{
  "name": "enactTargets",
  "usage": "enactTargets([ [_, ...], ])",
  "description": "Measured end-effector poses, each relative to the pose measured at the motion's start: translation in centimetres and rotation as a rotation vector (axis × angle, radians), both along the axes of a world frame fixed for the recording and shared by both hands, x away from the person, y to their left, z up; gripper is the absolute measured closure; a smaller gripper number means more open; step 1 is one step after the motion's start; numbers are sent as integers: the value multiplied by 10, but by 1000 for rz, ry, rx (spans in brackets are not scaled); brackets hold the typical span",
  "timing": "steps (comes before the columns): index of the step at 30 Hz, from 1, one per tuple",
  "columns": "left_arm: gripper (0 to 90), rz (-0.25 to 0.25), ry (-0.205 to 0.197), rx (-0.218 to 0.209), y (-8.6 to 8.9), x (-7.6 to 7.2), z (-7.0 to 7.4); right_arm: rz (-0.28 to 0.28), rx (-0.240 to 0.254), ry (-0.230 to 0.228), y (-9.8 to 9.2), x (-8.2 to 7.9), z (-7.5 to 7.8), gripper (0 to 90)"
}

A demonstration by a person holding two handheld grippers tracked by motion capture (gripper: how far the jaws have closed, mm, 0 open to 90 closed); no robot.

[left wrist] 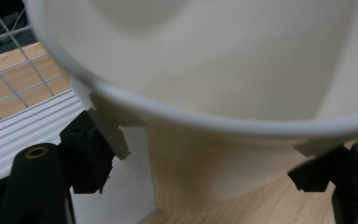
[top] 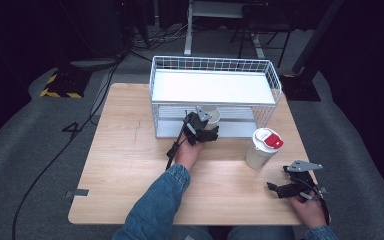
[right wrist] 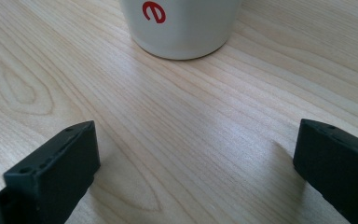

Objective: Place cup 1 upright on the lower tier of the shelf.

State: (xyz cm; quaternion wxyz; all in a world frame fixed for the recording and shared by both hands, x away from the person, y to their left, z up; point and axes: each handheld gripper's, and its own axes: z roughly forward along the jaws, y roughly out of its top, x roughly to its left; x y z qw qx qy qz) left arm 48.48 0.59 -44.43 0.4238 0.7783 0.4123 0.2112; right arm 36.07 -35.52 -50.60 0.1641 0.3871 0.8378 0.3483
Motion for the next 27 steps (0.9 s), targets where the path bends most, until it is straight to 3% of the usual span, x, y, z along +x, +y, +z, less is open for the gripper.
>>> enactTargets([
  [5,227,26,17,-33,2,8,-5,0,0,0,0,0,0,3],
  [9,227,55,5,-19,-1,15,-7,0,0,0,0,0,0,3],
  [10,227,19,4,-15,0,18,-7,0,-1,0,0,0,0,3],
  [11,227,19,4,-15,0,18,-7,0,-1,0,0,0,0,3],
  [14,227,63,11,-33,-3,19,-10,0,0,0,0,0,0,3],
  [18,227,58,11,-16,-5,24,-16,0,0,0,0,0,0,3],
  [21,227,77,20,-37,-8,28,-19,0,-1,0,0,0,0,3],
  [27,227,95,21,-13,-12,37,-22,0,0,0,0,0,0,3],
])
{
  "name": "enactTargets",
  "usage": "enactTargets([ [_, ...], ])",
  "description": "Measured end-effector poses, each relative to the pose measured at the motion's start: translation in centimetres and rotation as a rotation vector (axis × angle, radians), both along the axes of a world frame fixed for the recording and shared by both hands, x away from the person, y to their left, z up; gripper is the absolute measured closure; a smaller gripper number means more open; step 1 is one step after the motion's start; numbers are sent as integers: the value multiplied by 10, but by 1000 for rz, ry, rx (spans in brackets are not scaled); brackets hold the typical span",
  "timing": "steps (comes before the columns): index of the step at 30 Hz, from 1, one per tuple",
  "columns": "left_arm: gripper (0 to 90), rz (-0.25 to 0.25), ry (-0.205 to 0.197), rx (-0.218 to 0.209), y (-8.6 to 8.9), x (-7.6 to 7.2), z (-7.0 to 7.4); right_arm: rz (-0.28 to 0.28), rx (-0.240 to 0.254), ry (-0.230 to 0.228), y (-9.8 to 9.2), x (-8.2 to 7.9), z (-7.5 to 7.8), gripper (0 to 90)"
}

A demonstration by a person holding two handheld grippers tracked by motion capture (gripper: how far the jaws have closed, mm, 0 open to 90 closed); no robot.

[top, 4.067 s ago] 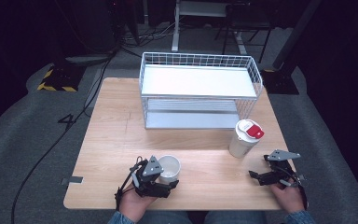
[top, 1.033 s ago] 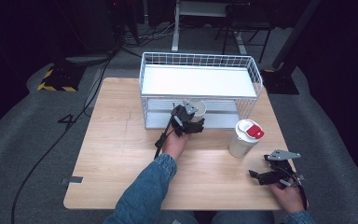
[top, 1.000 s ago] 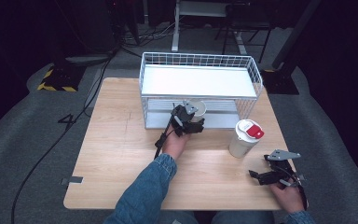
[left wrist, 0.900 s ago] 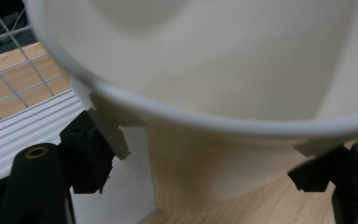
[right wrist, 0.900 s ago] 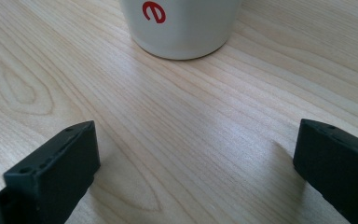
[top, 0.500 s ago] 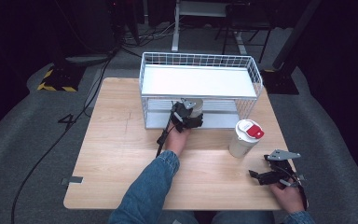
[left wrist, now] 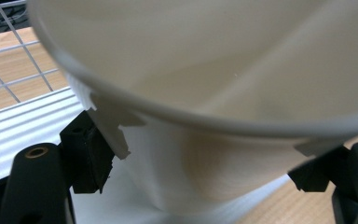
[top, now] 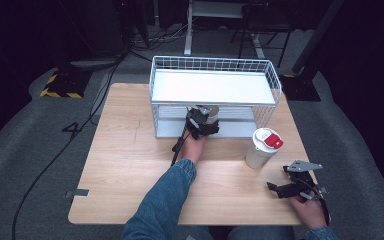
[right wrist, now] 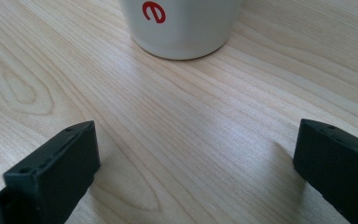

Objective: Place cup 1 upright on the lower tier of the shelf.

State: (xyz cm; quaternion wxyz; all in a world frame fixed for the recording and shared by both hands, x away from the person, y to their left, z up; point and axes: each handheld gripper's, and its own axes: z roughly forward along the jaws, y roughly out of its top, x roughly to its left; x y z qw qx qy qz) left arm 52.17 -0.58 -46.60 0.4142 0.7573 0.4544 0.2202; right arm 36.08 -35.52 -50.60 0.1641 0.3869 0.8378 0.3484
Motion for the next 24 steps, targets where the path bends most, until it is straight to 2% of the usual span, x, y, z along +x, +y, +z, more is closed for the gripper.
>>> enactTargets([
  [5,227,16,18,-29,-2,7,-5,0,0,0,0,0,0,3],
  [9,227,19,28,-28,-4,10,-8,0,0,0,0,0,0,4],
  [18,223,7,22,-12,-7,11,-9,0,-1,0,0,0,0,3],
  [20,185,5,32,-20,-7,12,-9,0,0,0,0,0,0,3],
  [21,125,10,42,-26,-6,14,-11,0,-1,0,0,0,0,4],
  [24,120,45,41,-17,-6,15,-12,0,0,0,0,0,0,3],
])
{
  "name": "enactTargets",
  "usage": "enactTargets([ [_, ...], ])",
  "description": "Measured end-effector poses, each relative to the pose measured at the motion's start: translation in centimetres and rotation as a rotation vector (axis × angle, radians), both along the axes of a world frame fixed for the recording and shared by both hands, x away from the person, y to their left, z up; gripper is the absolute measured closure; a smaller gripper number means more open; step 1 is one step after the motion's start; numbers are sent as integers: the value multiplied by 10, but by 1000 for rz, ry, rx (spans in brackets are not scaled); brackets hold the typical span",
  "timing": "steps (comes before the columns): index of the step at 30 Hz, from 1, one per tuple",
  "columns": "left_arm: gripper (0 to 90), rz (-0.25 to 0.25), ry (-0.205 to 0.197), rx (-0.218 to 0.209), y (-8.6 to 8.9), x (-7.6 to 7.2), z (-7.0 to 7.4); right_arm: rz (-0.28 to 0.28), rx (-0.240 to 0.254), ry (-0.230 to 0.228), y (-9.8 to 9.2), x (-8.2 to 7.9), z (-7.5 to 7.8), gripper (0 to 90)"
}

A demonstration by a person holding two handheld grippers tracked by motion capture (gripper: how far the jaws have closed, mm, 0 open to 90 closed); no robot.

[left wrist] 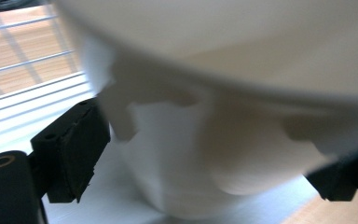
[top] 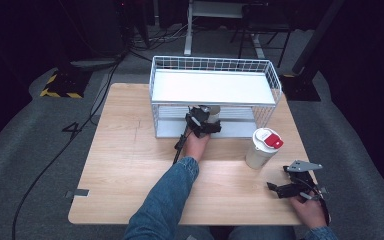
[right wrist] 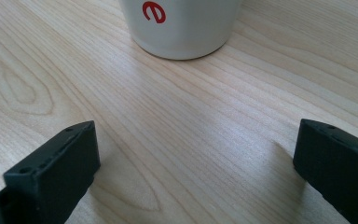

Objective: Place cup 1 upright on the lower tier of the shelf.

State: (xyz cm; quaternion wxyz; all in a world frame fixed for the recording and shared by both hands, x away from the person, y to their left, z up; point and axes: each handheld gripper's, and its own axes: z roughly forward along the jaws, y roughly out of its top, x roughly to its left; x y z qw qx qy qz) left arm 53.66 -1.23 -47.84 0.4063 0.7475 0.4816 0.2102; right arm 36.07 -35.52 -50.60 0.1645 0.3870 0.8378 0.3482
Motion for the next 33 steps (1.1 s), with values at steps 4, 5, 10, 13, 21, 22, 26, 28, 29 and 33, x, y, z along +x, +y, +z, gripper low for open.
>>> enactTargets([
  [4,60,-2,11,-12,3,1,0,0,0,0,0,0,0,3],
  [5,45,-6,11,-21,5,0,0,0,0,0,0,0,0,3],
  [10,1,-16,7,-42,9,-1,1,0,0,0,0,0,0,3],
  [13,1,-29,-9,-55,11,-6,2,0,0,0,0,0,0,3],
  [21,0,-52,-8,-42,20,-24,12,0,0,1,0,0,0,3],
  [22,0,-52,-8,-42,20,-24,12,0,0,1,0,0,0,3],
  [26,0,-107,-22,-50,25,-29,15,0,0,1,0,0,0,3],
  [28,0,-78,-29,-42,26,-35,19,0,0,0,0,0,0,4],
  [29,0,-83,-35,-46,28,-38,21,0,0,0,0,0,0,3],
  [33,1,-96,-44,-65,35,-49,30,0,0,0,0,0,0,3],
])
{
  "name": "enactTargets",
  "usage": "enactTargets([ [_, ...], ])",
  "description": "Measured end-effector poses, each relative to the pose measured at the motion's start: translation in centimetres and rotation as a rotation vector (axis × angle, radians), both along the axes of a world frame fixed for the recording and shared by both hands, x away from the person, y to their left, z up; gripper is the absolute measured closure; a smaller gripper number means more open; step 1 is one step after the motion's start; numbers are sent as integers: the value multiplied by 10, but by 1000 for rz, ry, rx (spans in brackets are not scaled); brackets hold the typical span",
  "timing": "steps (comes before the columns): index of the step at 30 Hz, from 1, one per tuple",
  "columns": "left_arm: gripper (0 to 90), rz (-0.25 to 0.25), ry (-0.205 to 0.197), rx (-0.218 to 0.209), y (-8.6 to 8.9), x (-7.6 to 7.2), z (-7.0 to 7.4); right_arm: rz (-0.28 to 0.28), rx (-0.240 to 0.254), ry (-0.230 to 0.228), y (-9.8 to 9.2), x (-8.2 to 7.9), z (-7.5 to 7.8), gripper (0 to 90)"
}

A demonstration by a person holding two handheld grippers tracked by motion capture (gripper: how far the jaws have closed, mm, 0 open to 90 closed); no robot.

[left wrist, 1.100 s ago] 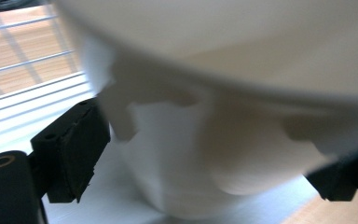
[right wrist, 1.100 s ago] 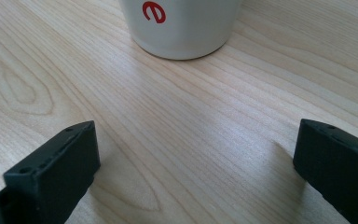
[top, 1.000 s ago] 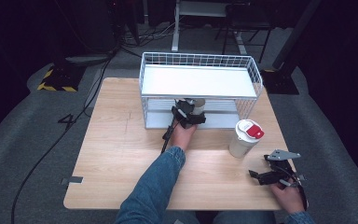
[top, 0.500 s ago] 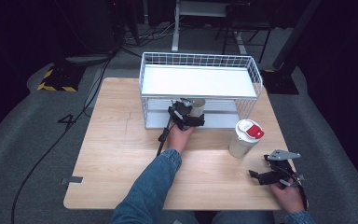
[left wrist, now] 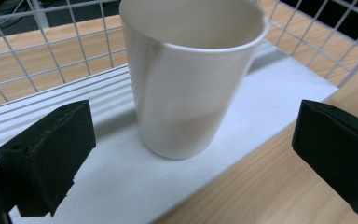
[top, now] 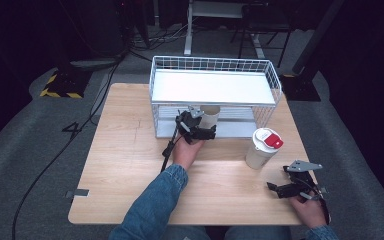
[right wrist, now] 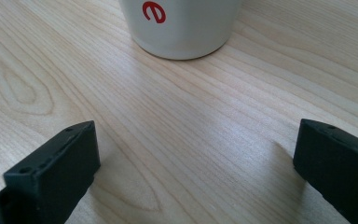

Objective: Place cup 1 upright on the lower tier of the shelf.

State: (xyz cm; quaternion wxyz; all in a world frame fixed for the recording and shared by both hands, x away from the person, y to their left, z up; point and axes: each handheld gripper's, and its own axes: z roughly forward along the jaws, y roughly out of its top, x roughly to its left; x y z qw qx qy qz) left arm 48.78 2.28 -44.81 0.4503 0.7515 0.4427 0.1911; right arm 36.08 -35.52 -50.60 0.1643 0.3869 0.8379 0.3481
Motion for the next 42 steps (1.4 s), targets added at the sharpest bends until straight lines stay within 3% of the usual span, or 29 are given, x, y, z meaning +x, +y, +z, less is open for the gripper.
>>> enactTargets([
  [5,1,-25,0,12,4,-13,5,0,0,0,0,0,0,4],
  [14,1,-38,-21,-1,17,-37,16,0,0,1,0,0,0,3],
  [17,2,-47,-31,20,23,-42,21,0,0,1,0,0,0,3],
  [18,1,-53,-39,51,28,-47,25,0,0,1,0,0,0,3],
  [21,2,-53,-48,53,37,-54,30,0,1,2,1,0,0,3],
  [33,2,-72,-65,25,70,-82,44,0,0,1,1,0,0,3],
  [39,2,-82,-74,32,82,-94,48,0,0,1,1,0,0,3],
  [42,2,-103,-48,32,90,-103,49,0,0,1,1,0,0,3],
])
